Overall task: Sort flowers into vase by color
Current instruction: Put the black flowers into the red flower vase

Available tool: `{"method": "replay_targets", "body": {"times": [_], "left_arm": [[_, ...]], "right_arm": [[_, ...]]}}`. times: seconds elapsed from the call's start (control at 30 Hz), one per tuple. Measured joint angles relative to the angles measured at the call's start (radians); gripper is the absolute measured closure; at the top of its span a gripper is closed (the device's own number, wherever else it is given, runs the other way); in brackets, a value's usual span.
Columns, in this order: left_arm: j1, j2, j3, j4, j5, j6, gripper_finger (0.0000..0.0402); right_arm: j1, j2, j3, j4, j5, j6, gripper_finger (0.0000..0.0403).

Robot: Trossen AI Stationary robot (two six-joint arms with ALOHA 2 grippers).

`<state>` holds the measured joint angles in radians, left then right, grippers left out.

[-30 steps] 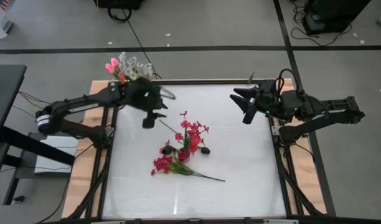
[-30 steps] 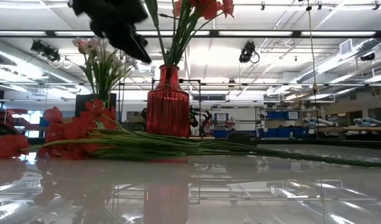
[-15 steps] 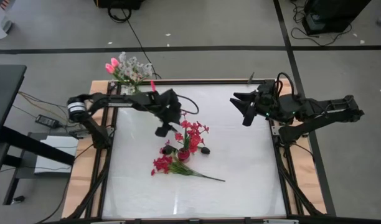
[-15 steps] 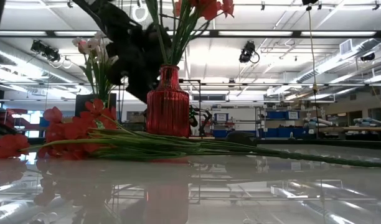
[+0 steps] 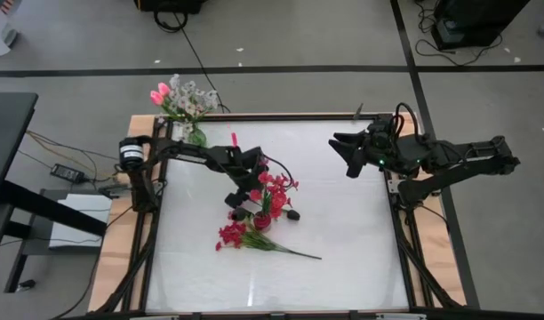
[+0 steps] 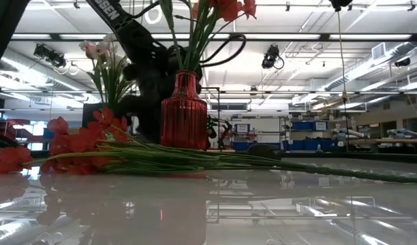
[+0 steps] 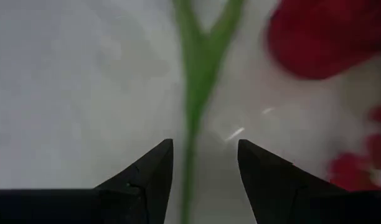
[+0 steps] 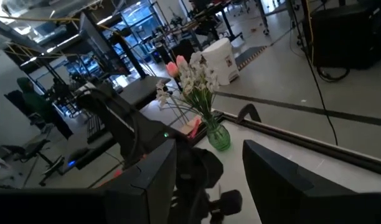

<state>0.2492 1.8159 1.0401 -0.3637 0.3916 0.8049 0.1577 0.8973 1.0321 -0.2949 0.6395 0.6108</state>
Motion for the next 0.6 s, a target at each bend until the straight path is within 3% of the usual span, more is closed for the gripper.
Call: {"method": "replay_targets", "body": {"times": [0.1, 0.3, 0.6], "left_arm": [[-0.002, 0.023, 0.000, 0.032, -0.057, -0.007, 0.0219], [0.000, 0.044, 0.002, 0.040, -0.054, -0.001, 0.0252], [-0.001, 0.046, 0.002, 0.049, -0.069, -0.055, 0.0391]], "right_arm": [[0.000, 0.001, 0.000, 0.001, 0.000, 0.005, 0.0210], [0.000, 0.001, 0.000, 0.001, -0.007, 0.026, 0.0210], [0.000, 0.001, 0.000, 0.001, -0.012, 0.017, 0.0210]]}}
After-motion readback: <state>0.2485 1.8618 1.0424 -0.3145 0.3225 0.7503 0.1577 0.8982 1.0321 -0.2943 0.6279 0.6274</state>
